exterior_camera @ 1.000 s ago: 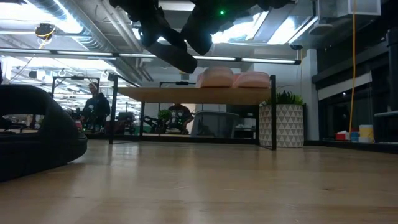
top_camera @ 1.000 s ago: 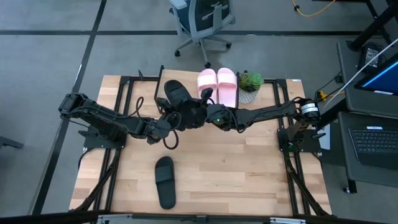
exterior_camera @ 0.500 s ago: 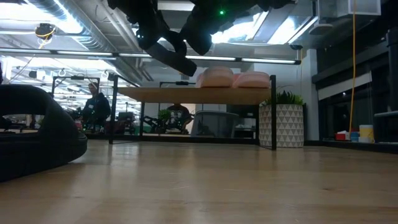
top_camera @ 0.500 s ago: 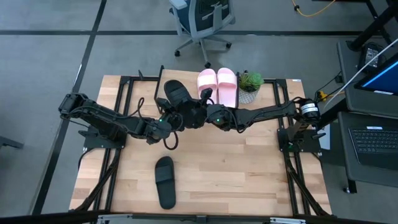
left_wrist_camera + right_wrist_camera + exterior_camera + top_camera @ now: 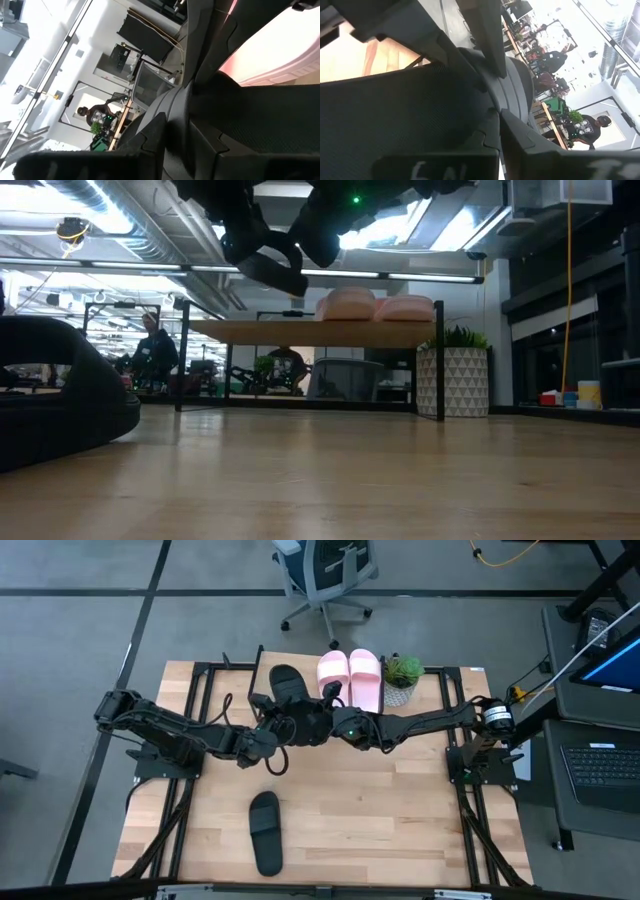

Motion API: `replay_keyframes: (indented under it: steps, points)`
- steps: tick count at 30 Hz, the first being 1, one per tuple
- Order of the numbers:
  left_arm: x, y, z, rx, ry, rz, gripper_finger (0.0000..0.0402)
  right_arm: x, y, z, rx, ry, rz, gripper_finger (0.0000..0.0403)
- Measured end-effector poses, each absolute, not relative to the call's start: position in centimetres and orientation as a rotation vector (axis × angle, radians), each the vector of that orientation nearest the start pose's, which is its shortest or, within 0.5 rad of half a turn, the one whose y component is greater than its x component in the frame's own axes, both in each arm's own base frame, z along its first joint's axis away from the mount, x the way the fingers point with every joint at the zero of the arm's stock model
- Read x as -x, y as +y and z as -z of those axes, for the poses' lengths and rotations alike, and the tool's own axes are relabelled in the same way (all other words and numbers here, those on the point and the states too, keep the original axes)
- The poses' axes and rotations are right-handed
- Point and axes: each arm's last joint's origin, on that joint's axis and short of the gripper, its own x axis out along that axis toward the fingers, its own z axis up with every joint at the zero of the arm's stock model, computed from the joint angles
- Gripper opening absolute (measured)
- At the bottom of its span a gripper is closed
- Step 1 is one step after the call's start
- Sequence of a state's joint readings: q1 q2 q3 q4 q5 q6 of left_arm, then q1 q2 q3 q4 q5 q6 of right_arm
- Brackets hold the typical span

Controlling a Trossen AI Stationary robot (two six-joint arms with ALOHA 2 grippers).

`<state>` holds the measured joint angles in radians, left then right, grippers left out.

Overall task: Pick and place slides into the shelf
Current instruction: Put the top black slides on the shelf

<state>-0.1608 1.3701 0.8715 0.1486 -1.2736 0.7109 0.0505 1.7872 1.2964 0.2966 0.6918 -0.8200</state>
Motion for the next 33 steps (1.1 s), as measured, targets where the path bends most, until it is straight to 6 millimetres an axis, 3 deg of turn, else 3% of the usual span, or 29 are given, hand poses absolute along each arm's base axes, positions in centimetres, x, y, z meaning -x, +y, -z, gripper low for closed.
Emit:
replay_keyframes:
  steps: [10, 19, 33]
  points:
    - [-28.3, -1.8, -27.1, -0.88, 0.673, -0.972, 0.001, -41.0, 0.2, -28.2, 0.86, 0.437, 0.53, 0.0002]
    - [-28.3, -1.8, -27.1, -0.883, 0.674, -0.97, 0.0005, -41.0, 0.3, -28.1, 0.86, 0.441, 0.528, 0.0006]
    - [-28.2, -1.8, -27.0, -0.89, 0.691, -1.003, 0.0002, -40.9, 1.8, -28.1, 0.914, 0.453, 0.513, 0.0154]
